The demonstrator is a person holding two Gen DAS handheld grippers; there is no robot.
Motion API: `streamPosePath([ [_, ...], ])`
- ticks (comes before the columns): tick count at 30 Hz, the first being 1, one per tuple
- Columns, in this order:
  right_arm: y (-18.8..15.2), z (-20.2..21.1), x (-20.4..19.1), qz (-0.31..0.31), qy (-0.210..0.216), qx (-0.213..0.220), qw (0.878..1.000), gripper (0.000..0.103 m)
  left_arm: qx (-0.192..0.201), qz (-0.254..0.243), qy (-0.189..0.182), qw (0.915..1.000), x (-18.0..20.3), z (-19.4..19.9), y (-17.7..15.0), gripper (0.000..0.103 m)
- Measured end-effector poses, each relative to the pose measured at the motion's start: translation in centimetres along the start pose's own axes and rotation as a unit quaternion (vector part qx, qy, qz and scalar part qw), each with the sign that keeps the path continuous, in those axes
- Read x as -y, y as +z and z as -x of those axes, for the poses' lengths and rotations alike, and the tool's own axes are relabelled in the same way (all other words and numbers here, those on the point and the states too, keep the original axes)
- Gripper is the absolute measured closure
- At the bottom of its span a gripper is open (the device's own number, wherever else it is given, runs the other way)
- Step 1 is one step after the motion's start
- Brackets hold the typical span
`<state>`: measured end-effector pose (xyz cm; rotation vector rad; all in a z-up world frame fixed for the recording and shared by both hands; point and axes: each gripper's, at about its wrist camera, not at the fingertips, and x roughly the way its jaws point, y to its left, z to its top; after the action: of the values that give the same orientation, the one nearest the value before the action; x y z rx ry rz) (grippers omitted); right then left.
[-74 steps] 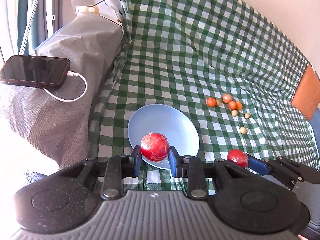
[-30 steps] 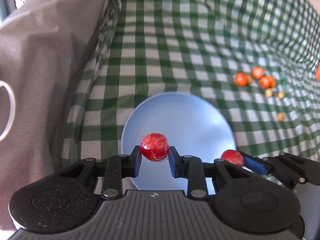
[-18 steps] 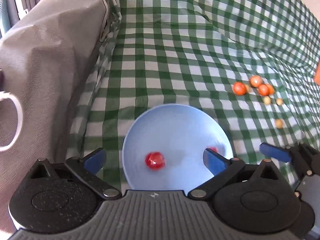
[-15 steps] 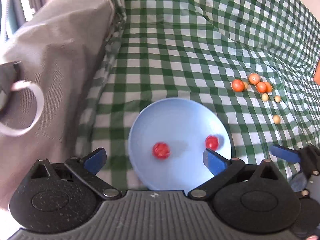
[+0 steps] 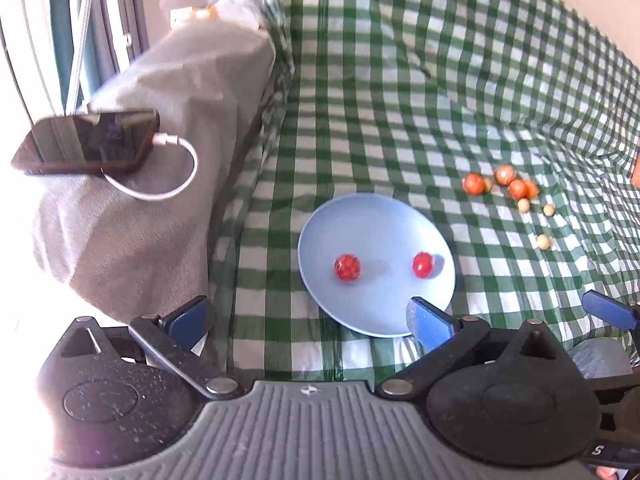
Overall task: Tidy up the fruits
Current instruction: 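Withdraw both tools from the plate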
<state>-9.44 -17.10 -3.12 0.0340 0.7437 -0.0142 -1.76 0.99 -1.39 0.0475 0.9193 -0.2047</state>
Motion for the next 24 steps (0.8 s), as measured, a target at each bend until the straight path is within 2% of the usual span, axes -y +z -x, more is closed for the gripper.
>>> streamPosePath([
  [12, -0.3, 2.8, -0.2, -0.007, 0.001, 0.039, 0.999, 0.001, 0.017, -0.017, -0.003, 0.9997, 1.3, 2.1, -0.9, 0.000],
  [24, -0.4, 3.0, 0.4, -0.013, 0.004, 0.042, 0.999, 0.001, 0.017, -0.025, 0.001, 0.9995, 1.7, 2.0, -0.8, 0.000],
])
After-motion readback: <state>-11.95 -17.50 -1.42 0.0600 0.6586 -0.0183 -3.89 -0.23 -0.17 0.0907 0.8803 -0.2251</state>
